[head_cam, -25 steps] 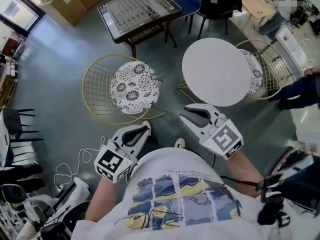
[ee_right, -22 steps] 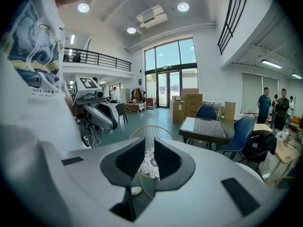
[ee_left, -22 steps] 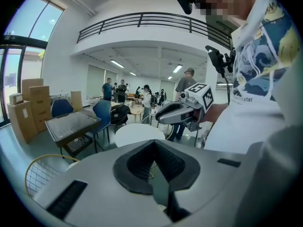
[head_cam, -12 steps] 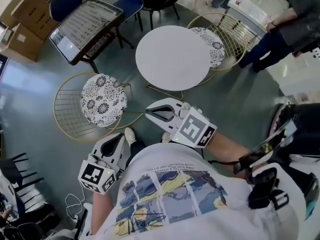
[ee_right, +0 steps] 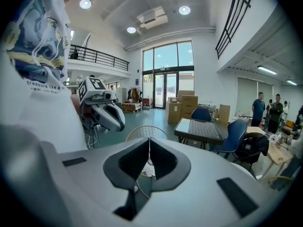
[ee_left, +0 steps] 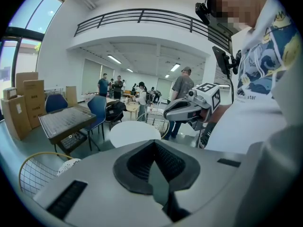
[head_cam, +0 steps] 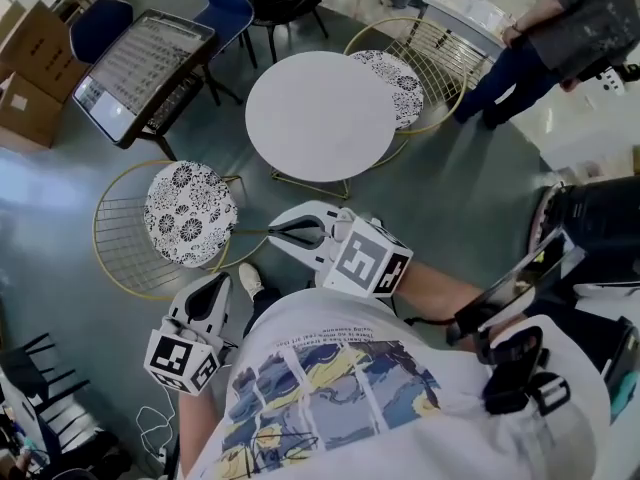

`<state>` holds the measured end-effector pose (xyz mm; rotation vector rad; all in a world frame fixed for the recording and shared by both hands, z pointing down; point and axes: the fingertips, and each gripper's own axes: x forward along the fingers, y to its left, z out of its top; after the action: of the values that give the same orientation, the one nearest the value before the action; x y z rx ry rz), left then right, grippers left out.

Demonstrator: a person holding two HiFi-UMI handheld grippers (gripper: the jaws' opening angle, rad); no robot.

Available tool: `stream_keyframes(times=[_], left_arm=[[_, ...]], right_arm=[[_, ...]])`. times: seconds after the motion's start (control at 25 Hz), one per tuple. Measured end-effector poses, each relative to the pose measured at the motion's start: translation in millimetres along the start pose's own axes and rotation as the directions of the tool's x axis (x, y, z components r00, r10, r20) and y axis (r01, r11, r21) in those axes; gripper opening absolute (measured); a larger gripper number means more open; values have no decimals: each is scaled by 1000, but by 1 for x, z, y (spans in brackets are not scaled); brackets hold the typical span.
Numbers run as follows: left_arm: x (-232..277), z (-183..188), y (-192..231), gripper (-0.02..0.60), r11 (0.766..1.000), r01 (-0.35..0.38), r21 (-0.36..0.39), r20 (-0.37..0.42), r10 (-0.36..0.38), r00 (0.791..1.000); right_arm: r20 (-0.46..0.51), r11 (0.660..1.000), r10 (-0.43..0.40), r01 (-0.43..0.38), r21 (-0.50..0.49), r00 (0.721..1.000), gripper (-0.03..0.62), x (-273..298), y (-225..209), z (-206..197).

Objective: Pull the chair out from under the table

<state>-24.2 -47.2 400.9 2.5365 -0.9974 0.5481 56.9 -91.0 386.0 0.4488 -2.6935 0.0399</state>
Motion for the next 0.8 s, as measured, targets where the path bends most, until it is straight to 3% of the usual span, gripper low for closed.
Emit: stream_keyframes(times=[0.4,0.68,0.8], left_arm=[[-14,0,28,9,1000,-14,-14,-4,14,1000],[-29,-7,78,9,999,-30,-41,-7,30,1000],[-39,-13,108,9,996,-72,-45,-4,72,997]], right_arm=[[-2,1000,14,-14,-13,1000,14,26,0,16],[-17,1000,4,-4,-9,1000,14,61,-6,26],[-21,1000,-5,4,-7,1000,14,76,-7,32]])
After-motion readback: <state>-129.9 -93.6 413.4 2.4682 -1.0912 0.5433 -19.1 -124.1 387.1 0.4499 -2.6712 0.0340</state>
